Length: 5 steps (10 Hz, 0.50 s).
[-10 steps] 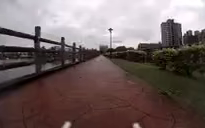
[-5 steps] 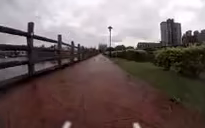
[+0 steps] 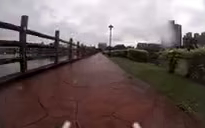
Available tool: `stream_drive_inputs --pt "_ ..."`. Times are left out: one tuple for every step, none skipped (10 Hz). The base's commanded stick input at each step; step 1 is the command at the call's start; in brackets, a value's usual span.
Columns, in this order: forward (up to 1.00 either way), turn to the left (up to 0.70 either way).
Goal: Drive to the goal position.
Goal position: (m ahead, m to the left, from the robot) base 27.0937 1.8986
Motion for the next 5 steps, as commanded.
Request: stream_drive_inputs --pt "0.5 0.0" --pt "0.5 0.0" --pt "0.5 0.0" --pt "0.5 0.0" --pt "0.5 0.0"
